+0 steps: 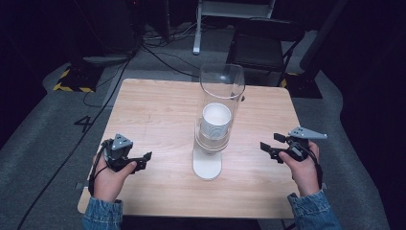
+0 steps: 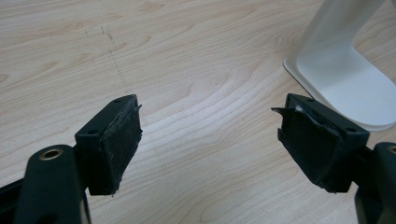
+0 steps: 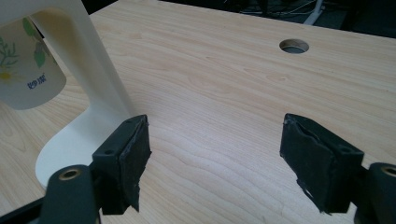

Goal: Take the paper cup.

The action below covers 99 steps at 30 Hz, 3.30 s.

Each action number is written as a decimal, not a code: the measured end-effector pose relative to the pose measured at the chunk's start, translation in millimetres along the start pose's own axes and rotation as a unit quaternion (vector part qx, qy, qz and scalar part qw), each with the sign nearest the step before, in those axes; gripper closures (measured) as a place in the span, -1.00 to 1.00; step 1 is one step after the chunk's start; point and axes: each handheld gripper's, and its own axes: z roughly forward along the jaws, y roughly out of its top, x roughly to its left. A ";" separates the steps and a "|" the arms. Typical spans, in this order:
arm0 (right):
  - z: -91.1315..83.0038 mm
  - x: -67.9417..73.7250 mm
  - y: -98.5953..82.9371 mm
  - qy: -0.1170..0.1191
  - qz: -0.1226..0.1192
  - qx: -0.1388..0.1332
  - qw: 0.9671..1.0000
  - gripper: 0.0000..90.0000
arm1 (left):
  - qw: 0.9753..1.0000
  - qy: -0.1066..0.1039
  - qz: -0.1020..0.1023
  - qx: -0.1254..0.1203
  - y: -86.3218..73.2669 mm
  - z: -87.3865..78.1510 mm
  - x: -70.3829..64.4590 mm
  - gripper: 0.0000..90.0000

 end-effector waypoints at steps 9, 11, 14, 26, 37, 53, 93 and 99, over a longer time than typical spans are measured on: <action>1.1 3.6 -0.6 0.005 0.003 0.002 1.000 -0.45 | 1.000 -0.009 0.002 -0.001 1.4 0.7 -2.1 -0.55; 1.0 5.4 -0.1 0.006 0.004 0.000 1.000 -0.44 | 1.000 -0.014 0.005 0.001 1.3 1.2 -2.7 -0.56; 2.9 10.2 1.2 0.007 -0.003 -0.002 1.000 -0.44 | 1.000 -0.015 0.004 0.001 1.1 1.0 -3.1 -0.56; 19.2 42.4 6.7 0.046 -0.037 0.008 0.998 -0.47 | 1.000 -0.018 0.010 0.003 1.6 1.6 -5.5 -0.56; 38.6 75.5 9.4 0.091 -0.062 0.005 0.994 -0.50 | 1.000 -0.020 0.008 0.004 0.9 2.1 -6.7 -0.57; 68.8 110.0 5.6 0.111 -0.089 -0.018 0.990 -0.55 | 1.000 -0.024 0.012 0.010 0.1 5.6 -8.6 -0.57; 105.9 135.2 -3.3 0.086 -0.112 -0.082 0.987 -0.22 | 0.999 -0.027 0.014 0.016 -2.1 7.4 -7.5 -0.58; 106.5 132.7 -4.2 0.085 -0.118 -0.085 0.986 -0.21 | 0.999 -0.026 0.014 0.014 -2.4 6.3 -6.7 -0.58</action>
